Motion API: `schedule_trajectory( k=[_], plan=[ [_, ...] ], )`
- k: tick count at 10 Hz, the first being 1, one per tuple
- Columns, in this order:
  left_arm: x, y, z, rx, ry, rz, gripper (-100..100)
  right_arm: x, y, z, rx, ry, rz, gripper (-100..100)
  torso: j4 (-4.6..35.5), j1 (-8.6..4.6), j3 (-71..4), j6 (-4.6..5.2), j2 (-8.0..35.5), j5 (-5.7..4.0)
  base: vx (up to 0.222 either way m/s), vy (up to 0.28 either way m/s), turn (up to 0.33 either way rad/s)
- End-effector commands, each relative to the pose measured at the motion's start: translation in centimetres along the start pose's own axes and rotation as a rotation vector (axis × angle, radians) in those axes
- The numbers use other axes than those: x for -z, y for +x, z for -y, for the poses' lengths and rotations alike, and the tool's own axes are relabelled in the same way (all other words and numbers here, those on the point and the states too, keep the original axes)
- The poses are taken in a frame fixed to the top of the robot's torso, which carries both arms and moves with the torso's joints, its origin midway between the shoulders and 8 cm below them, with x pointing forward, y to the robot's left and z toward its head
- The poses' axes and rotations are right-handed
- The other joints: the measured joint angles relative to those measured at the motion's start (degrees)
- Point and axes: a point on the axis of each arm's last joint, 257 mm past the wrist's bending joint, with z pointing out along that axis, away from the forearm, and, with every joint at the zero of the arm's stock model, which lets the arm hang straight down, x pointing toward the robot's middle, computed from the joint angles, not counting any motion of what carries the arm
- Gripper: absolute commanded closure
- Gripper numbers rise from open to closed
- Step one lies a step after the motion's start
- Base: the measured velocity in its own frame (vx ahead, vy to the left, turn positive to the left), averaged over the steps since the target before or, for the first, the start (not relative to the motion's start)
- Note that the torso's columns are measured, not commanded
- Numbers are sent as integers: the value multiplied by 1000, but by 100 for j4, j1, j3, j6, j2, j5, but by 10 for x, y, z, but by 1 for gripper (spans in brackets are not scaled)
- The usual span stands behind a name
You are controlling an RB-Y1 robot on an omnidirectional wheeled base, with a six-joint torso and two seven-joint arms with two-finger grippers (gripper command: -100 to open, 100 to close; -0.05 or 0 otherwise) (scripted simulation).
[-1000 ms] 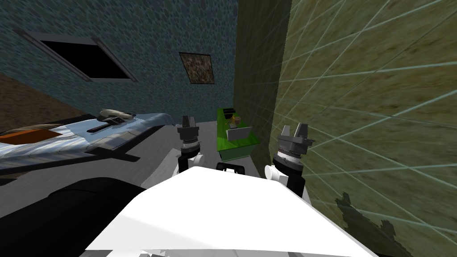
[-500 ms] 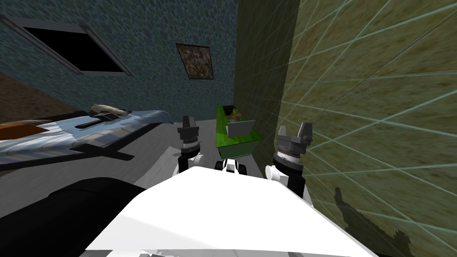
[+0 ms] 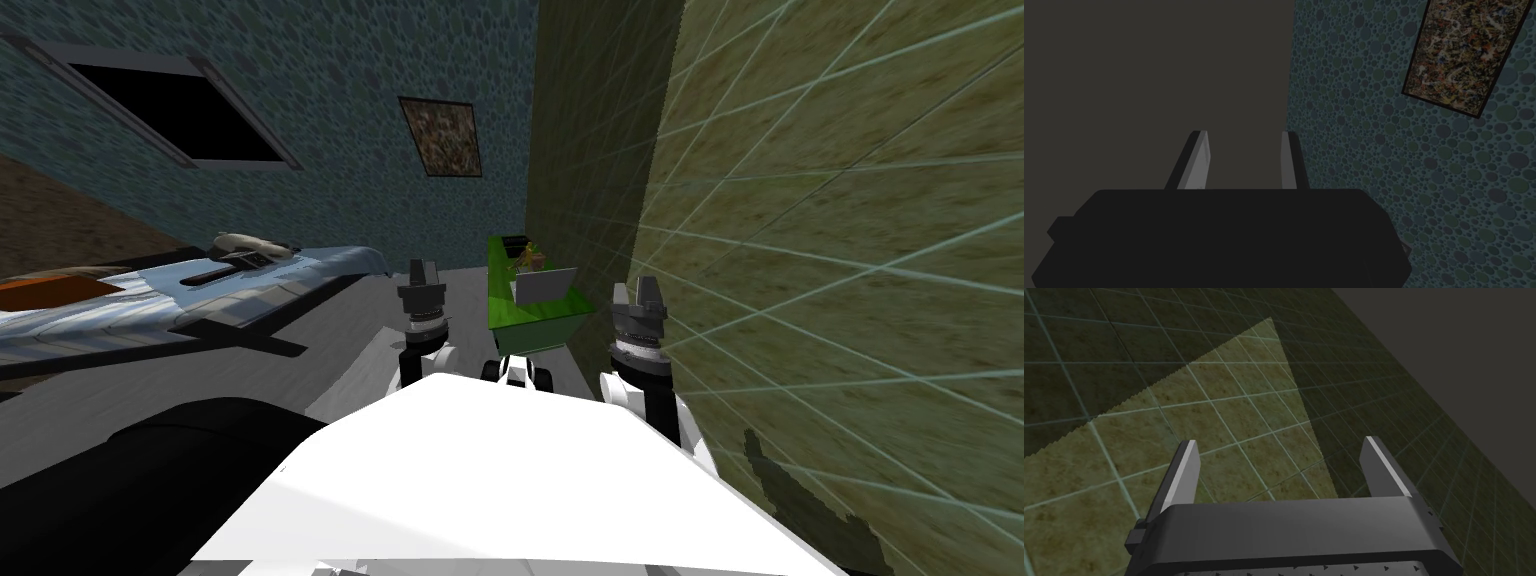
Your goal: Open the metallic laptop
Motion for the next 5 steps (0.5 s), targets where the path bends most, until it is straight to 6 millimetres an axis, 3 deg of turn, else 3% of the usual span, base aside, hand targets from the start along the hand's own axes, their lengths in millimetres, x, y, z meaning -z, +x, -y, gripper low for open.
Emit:
schedule_trajectory(
  k=[1,5],
  plan=[
    [0,0,0,0,0,0,0,2,15,23,150,33,-102,-100,2,-1,4,0,6,0,-57,136,29],
    [0,0,0,0,0,0,0,5,28,56,356,76,-199,-100,-2,-28,-6,1,-11,-7,-47,126,24]
  ],
)
